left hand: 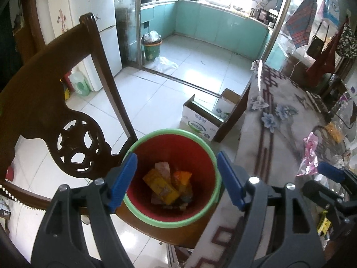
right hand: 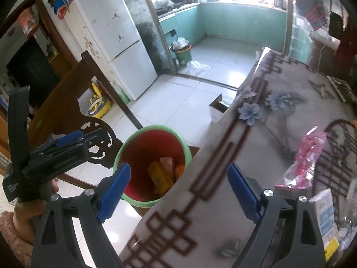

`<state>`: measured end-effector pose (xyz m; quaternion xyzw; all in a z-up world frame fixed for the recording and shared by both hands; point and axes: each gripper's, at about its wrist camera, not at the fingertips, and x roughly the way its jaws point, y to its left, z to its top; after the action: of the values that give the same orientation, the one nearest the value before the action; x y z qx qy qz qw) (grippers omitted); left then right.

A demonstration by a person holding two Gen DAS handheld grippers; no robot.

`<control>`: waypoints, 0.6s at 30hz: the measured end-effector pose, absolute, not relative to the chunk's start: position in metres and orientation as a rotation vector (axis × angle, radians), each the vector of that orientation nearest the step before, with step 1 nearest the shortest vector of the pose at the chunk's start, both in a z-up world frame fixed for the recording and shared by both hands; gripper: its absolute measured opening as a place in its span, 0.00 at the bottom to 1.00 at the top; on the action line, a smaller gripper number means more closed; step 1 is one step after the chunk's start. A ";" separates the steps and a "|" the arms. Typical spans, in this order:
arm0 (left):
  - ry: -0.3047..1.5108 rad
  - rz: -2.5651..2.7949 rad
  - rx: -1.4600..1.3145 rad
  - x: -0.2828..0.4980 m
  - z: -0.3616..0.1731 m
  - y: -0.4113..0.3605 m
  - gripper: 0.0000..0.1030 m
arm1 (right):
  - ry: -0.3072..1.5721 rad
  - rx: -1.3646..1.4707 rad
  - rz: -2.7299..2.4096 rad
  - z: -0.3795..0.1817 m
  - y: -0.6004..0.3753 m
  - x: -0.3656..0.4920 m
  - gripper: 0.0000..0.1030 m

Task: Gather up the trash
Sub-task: 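Carry both cartons over the red bucket and open both tools to drop them, then move both tools back over the trash on the table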

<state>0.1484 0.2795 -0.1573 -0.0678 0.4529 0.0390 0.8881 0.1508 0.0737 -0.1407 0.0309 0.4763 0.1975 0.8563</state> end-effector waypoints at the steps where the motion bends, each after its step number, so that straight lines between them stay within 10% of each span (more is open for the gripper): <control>1: 0.938 0.079 -0.139 0.146 -0.156 0.277 0.70 | 0.995 0.066 0.407 -0.139 0.070 0.147 0.83; 18: 0.907 0.032 -0.108 0.100 -0.138 0.209 0.73 | 0.965 0.087 0.359 -0.130 0.008 0.089 0.85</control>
<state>0.1002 0.2091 -0.1381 -0.0520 0.4377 0.0155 0.8975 0.0887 0.0084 -0.1296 0.0416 0.4615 0.1718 0.8694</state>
